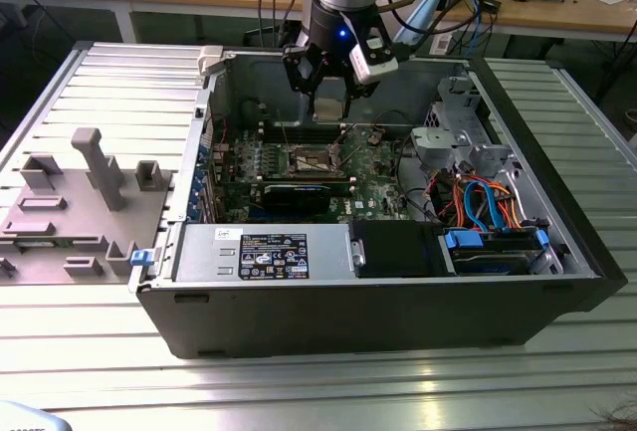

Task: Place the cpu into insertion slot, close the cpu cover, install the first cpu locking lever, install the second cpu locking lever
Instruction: 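Place the cpu into insertion slot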

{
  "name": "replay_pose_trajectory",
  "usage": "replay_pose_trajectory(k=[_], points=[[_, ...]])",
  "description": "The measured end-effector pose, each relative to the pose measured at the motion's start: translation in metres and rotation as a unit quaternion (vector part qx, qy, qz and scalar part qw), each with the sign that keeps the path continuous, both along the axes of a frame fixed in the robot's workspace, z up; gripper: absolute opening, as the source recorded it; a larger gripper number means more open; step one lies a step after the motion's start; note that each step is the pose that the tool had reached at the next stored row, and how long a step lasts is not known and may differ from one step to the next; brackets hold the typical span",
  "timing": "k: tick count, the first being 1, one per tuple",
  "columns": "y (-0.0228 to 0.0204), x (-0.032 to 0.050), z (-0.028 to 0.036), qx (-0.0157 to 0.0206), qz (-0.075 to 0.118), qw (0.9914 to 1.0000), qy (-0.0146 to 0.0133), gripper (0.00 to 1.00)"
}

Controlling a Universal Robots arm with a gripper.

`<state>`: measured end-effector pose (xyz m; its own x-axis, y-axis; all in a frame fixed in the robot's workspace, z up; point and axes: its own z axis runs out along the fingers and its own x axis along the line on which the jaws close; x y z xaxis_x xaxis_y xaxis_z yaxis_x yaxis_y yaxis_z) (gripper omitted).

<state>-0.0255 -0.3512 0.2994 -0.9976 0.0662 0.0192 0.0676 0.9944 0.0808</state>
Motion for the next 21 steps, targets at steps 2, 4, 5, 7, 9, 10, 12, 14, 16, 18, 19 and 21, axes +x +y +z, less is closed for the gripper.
replay_pose_trajectory(k=[2,4,5,7,9,10,12,14,16,18,19,21], points=[[0.0000,0.0000,0.0000,0.0000,-0.001,1.00000,0.0000,0.55],[0.0000,0.0000,0.0000,0.0000,-0.002,1.00000,0.0000,0.55],[0.0000,0.0000,0.0000,0.0000,-0.003,1.00000,0.0000,0.55],[0.0000,0.0000,-0.0001,0.0000,-0.004,0.99999,0.0000,0.55],[0.0000,0.0000,-0.0001,0.0000,-0.005,0.99999,0.0000,0.55],[0.0000,0.0000,-0.0001,0.0000,-0.006,0.99998,0.0000,0.55],[0.0000,0.0000,-0.0001,0.0000,-0.007,0.99998,0.0000,0.55],[0.0000,0.0000,-0.0001,0.0000,-0.008,0.99997,0.0000,0.55],[0.0000,0.0000,-0.0001,0.0000,-0.008,0.99997,0.0000,0.55],[0.0000,0.0000,-0.0002,0.0000,-0.010,0.99995,0.0000,0.55],[0.0000,0.0000,-0.0002,0.0000,-0.010,0.99995,0.0000,0.55],[0.0000,0.0000,-0.0002,0.0000,-0.011,0.99994,0.0000,0.55]])
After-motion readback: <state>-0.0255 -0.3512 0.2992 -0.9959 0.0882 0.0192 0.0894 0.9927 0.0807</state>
